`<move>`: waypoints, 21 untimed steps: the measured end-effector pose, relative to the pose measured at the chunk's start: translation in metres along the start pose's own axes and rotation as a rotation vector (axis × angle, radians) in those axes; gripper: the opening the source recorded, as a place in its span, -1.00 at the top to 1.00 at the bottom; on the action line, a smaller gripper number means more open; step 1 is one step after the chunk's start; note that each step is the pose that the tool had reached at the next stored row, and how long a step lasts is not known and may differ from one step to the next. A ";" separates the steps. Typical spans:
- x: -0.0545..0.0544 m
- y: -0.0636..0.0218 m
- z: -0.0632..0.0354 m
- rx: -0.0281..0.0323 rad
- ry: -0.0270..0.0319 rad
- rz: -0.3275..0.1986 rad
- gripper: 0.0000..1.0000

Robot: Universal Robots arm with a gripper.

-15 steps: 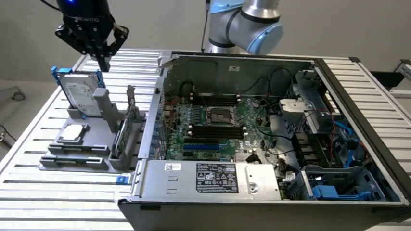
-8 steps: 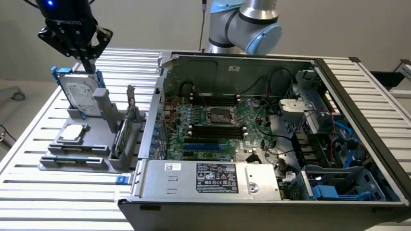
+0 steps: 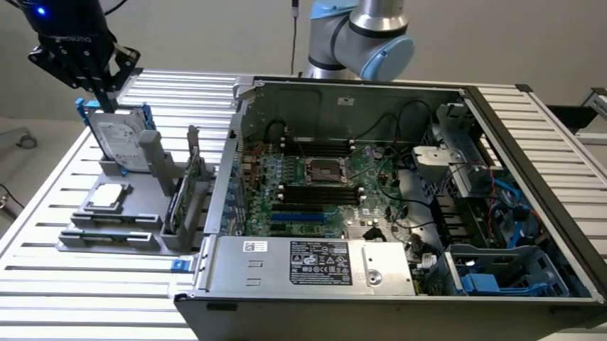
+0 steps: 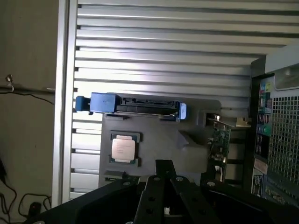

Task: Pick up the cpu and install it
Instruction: 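Reach for the cpu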

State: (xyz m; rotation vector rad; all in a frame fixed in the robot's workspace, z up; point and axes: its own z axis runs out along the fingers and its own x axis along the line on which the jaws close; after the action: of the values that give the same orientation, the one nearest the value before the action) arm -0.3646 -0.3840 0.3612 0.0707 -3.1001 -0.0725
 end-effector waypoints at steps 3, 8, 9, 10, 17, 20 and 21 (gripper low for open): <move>0.013 0.0004 0.0038 0.0011 0.0019 -0.001 0.79; 0.036 0.0011 0.0120 0.0013 0.0040 -0.002 0.79; 0.039 0.0011 0.0141 0.0012 0.0041 -0.002 0.79; 0.042 0.0011 0.0160 0.0012 0.0040 -0.002 0.79; 0.046 -0.0032 0.0287 0.0013 0.0041 -0.006 0.79; 0.048 -0.0042 0.0341 0.0015 0.0045 -0.009 0.79; 0.049 -0.0044 0.0359 0.0016 0.0045 -0.010 0.79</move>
State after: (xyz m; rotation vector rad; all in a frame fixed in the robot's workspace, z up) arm -0.4145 -0.3890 0.3270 0.0866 -3.0955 -0.0702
